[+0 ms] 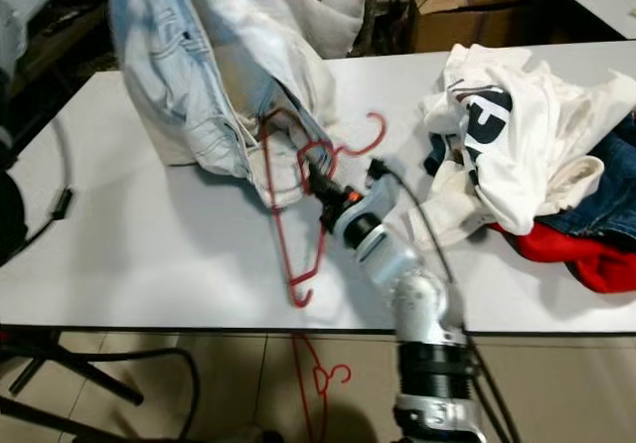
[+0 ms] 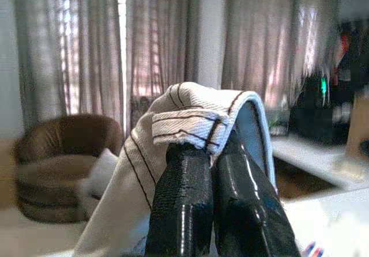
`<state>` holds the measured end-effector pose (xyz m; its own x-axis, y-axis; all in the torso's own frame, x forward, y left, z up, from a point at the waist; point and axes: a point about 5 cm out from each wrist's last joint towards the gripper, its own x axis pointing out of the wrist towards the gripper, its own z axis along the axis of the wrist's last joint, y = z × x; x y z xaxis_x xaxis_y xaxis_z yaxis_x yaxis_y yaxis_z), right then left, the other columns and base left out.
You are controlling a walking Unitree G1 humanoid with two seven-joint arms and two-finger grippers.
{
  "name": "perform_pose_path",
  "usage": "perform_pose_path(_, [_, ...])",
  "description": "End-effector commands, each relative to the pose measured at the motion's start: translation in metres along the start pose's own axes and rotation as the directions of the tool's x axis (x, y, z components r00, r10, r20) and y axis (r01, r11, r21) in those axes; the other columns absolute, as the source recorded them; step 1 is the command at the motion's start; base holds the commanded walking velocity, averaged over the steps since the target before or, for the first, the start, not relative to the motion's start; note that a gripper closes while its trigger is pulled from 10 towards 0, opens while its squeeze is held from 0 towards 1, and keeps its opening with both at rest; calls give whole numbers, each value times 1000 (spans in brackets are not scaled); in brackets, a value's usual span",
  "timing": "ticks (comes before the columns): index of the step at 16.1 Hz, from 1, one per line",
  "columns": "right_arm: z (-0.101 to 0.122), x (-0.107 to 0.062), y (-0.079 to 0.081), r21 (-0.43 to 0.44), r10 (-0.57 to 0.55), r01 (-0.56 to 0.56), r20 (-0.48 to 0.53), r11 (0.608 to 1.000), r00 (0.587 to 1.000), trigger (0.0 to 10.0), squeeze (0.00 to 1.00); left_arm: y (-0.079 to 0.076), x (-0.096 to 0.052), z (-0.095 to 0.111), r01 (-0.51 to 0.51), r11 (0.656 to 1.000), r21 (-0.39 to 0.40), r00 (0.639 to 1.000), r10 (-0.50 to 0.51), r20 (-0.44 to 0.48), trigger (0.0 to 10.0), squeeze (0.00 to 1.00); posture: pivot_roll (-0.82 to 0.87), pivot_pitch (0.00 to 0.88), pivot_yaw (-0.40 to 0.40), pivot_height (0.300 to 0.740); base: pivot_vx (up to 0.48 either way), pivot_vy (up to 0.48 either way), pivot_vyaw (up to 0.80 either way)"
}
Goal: Hang hanger
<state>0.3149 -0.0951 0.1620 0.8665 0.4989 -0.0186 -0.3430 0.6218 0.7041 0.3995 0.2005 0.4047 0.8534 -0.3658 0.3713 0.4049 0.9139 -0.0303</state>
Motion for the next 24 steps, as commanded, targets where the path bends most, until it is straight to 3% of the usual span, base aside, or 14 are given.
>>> perform_pose_path(1, [9, -1, 15, -21, 71, -71, 30, 997, 997, 10000, 0, -6, -2, -2, 106, 983, 149, 994, -101, -43, 0, 0, -44, 0, 167, 740, 0, 0, 0])
perform_pose_path(3, [24, -1, 14, 0, 49, -49, 113, 999, 992, 10000, 0, -17, -11, -28, 345, 907, 241, 934, -306, -184, 0, 0, -55, 0, 160, 740, 0, 0, 0])
perform_pose_path(5, [33, 3, 5, 46, -3, -3, 147, 999, 989, 10000, 0, -30, -31, -54, 593, 773, 225, 793, -512, -331, 0, 0, -47, 0, 139, 740, 0, 0, 0])
perform_pose_path(6, [36, 4, 5, 65, -4, -6, 157, 998, 988, 10000, 0, -32, -39, -63, 656, 719, 230, 738, -547, -394, 0, 0, -47, 0, 139, 740, 0, 0, 0])
perform_pose_path(7, [39, 6, 5, 87, -1, -15, 173, 996, 985, 10000, 0, -32, -46, -70, 684, 693, 225, 707, -555, -439, 0, 0, -47, 0, 139, 740, 0, 0, 0])
perform_pose_path(9, [51, 21, 2, 202, -36, -14, 240, 979, 970, 10000, 0, -36, -80, -92, 799, 595, 85, 533, -636, -558, 0, 0, -31, 0, 117, 740, 0, 0, 0])
perform_pose_path(10, [51, 24, 1, 218, -48, -6, 246, 976, 968, 10000, 0, -38, -87, -95, 819, 570, 58, 496, -653, -572, 0, 0, -31, 0, 117, 740, 0, 0, 0])
perform_pose_path(11, [52, 34, -4, 300, -95, 10, 270, 954, 958, 10000, 0, -49, -102, -101, 853, 521, -29, 409, -703, -582, 0, 0, -15, 0, 105, 740, 0, 0, 0])
perform_pose_path(12, [52, 37, -6, 337, -118, 18, 278, 941, 953, 10000, 0, -55, -106, -103, 860, 506, -67, 384, -728, -569, 0, 0, -8, 0, 101, 740, 0, 0, 0])
perform_pose_path(14, [45, 51, -9, 479, -198, 37, 291, 877, 936, 10000, 0, -90, -111, -104, 877, 444, -182, 330, -833, -444, 0, 0, 1, 0, 97, 740, 0, 0, 0])
perform_pose_path(17, [32, 65, -4, 644, -259, 8, 296, 765, 919, 10000, 0, -136, -99, -98, 859, 408, -309, 344, -907, -241, 0, 0, 16, 0, 111, 740, 0, 0, 0])
perform_pose_path(20, [26, 74, 4, 672, -255, -13, 299, 741, 920, 10000, 0, -157, -85, -89, 830, 393, -397, 371, -919, -134, 0, 0, 8, 0, 131, 740, 0, 0, 0])
perform_pose_path(23, [6, 83, 21, 556, -157, 26, 190, 831, 969, 10000, 0, -150, -51, -69, 733, 553, -397, 573, -816, -78, 0, 0, 6, 0, 135, 740, 0, 0, 0])
perform_pose_path(24, [-12, 83, 30, 456, -82, 33, 87, 889, 993, 10000, 0, -134, -30, -58, 632, 701, -331, 720, -689, -82, 0, 0, -7, 0, 141, 740, 0, 0, 0])
